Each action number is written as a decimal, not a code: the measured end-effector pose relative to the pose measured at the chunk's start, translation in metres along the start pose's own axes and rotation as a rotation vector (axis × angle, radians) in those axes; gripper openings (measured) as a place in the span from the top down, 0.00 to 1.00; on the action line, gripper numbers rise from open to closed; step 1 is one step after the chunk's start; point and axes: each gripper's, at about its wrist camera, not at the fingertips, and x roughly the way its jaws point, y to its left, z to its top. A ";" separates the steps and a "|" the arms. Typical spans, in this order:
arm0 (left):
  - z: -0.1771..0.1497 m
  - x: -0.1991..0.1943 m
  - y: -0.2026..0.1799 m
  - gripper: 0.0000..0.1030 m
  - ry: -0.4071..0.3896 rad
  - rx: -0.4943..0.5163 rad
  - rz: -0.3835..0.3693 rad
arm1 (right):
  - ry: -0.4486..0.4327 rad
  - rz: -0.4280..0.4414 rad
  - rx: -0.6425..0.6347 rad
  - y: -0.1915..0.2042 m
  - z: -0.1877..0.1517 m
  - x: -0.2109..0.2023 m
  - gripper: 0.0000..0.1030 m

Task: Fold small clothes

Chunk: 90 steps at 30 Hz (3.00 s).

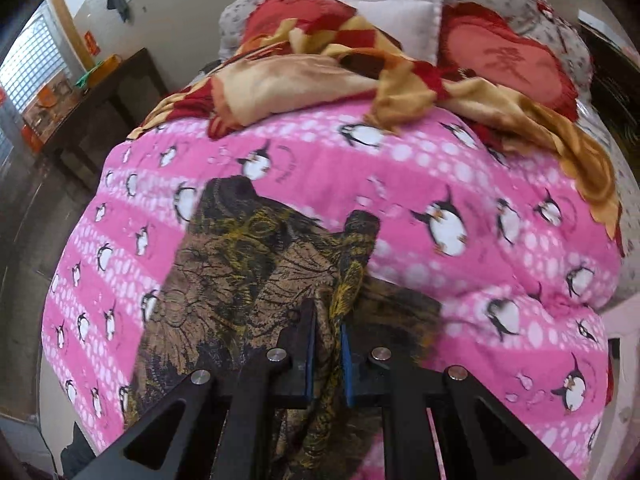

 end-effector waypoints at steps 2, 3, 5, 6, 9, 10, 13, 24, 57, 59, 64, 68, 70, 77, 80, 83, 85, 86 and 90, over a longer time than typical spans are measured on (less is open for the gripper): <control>-0.004 0.011 0.000 0.91 0.024 -0.006 0.005 | -0.002 0.000 0.018 -0.011 -0.003 0.001 0.91; -0.006 0.015 0.001 0.91 0.033 -0.010 0.006 | -0.003 -0.004 0.026 -0.015 -0.005 0.003 0.91; -0.008 0.022 0.002 0.91 0.048 -0.015 0.009 | -0.001 -0.007 0.052 -0.027 -0.008 0.007 0.91; -0.007 0.025 0.000 0.91 0.052 -0.017 0.008 | -0.003 -0.006 0.059 -0.029 -0.009 0.009 0.92; -0.005 0.032 -0.004 0.91 0.059 -0.016 0.004 | -0.026 0.019 0.056 -0.032 -0.014 0.009 0.92; -0.001 0.036 -0.006 0.91 0.066 -0.014 0.003 | -0.027 0.021 0.049 -0.031 -0.015 0.009 0.92; -0.001 0.050 -0.006 0.91 0.103 -0.011 0.016 | -0.020 0.009 0.035 -0.028 -0.019 0.013 0.92; -0.019 0.003 0.024 0.90 0.239 -0.081 -0.108 | -0.176 0.076 0.055 -0.008 -0.060 -0.037 0.92; 0.140 0.066 0.162 0.90 0.040 -0.185 0.370 | -0.338 -0.146 0.247 0.040 -0.035 0.011 0.81; 0.140 0.082 0.166 0.90 0.055 -0.181 0.373 | -0.291 -0.166 0.254 0.032 -0.026 0.036 0.81; 0.127 0.103 0.177 0.89 0.037 -0.179 0.362 | -0.309 -0.179 0.251 0.011 -0.041 0.062 0.75; 0.121 0.108 0.180 0.89 0.017 -0.175 0.352 | -0.323 -0.141 0.276 0.001 -0.047 0.068 0.74; 0.121 0.110 0.184 0.89 0.020 -0.189 0.346 | -0.328 -0.157 0.264 0.004 -0.049 0.070 0.74; 0.139 0.096 0.167 0.89 0.113 -0.130 0.378 | -0.289 -0.074 0.292 -0.008 -0.044 0.058 0.72; 0.131 0.054 0.149 0.89 0.085 -0.139 0.309 | -0.378 -0.107 0.174 0.017 -0.056 0.005 0.72; 0.100 0.031 0.126 0.89 0.094 -0.111 0.301 | -0.347 -0.096 0.096 0.042 -0.081 -0.014 0.72; 0.073 0.032 0.119 0.89 0.126 -0.109 0.317 | -0.305 -0.085 0.083 0.049 -0.096 -0.008 0.72; 0.063 0.038 0.121 0.89 0.155 -0.117 0.329 | -0.279 -0.093 0.084 0.050 -0.103 0.001 0.72; 0.043 0.051 0.130 0.89 0.145 -0.106 0.320 | -0.268 -0.057 0.090 0.039 -0.125 0.029 0.72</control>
